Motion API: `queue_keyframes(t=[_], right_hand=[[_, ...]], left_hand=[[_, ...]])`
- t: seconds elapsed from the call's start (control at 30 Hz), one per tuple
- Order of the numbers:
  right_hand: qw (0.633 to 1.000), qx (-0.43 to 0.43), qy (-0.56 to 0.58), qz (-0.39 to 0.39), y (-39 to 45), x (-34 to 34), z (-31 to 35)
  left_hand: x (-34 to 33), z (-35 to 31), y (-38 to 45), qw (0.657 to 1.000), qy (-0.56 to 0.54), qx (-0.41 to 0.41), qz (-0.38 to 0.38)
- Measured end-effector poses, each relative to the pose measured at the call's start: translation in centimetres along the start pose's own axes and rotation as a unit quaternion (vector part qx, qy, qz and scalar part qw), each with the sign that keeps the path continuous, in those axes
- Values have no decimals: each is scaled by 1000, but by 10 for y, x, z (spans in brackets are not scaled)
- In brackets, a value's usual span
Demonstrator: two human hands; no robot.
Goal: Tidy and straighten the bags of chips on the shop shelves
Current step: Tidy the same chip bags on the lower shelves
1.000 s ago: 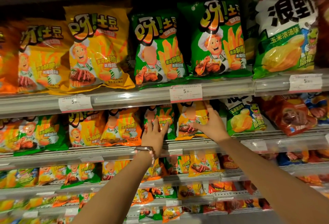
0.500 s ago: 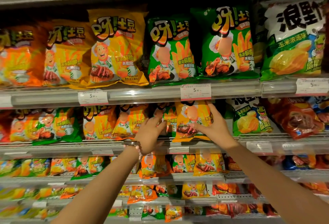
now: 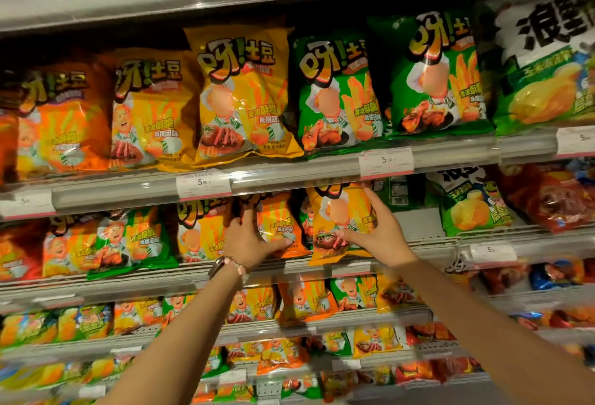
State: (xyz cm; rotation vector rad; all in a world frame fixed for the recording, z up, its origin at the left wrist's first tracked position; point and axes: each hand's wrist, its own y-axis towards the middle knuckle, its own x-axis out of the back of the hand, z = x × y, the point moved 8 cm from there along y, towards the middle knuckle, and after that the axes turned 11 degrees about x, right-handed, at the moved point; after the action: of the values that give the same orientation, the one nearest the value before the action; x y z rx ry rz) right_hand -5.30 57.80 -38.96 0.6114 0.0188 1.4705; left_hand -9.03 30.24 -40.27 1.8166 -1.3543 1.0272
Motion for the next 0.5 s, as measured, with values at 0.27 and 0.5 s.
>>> queue_keyframes(t=[0.27,0.5], right_hand=[[999,7,-22,-33,2,-8,20],[998,11,-22,-62,-2,11,27]], left_hand=[[7,-5,2,996,-76,-42,-1],[28,4,-6,976,-205,-55,41]])
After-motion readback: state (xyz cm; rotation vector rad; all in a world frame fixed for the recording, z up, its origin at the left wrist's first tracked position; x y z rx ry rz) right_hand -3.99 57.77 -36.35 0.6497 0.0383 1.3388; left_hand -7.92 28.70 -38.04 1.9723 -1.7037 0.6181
